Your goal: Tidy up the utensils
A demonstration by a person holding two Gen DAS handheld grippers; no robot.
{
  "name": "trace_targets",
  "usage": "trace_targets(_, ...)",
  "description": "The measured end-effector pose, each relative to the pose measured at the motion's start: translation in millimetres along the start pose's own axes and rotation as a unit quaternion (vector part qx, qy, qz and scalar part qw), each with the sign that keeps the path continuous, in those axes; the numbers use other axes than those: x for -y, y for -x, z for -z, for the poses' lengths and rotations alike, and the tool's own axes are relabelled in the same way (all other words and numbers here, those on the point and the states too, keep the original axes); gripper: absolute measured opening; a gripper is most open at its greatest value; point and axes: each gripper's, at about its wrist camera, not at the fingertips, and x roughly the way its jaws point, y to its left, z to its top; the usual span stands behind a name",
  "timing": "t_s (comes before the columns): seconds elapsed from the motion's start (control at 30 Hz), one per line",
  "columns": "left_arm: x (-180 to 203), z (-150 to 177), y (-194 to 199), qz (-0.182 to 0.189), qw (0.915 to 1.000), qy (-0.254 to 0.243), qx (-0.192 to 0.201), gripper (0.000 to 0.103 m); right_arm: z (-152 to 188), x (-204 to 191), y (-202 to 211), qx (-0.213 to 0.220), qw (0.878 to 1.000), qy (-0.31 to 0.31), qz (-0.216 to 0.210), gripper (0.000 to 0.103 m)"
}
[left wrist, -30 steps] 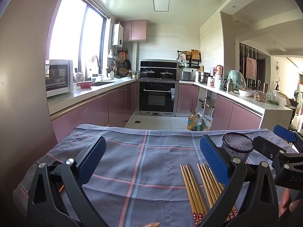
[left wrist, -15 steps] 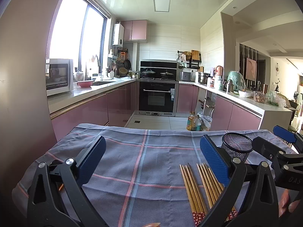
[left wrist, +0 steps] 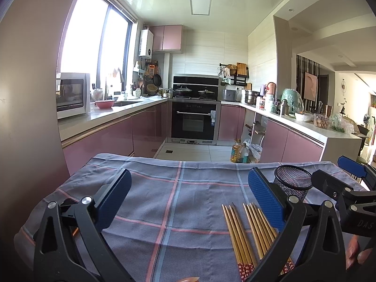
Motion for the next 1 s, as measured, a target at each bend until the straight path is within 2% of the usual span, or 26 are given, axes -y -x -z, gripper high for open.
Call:
trace_targets(0.73,1.0,4.3,-5.9,0.001,1.0,-0.002,-0.009,0.098,1.5,-1.4,-8.9,-0.013,1.0,-0.015,-0.012,0.097)
trace_targets(0.83,1.4,4.8,-6.3,0.003,0.9999,-0.002,-0.012,0.098,1.6,-1.4,-7.4,0.001,1.0,-0.006,-0.01,0.097)
trace_targets(1.0,-0.2,7.6,-11.3,0.01,0.9997,-0.003,-0.024,0.098,3.1,-0.3,-9.7,-0.006,1.0,0.007,-0.011,0.097)
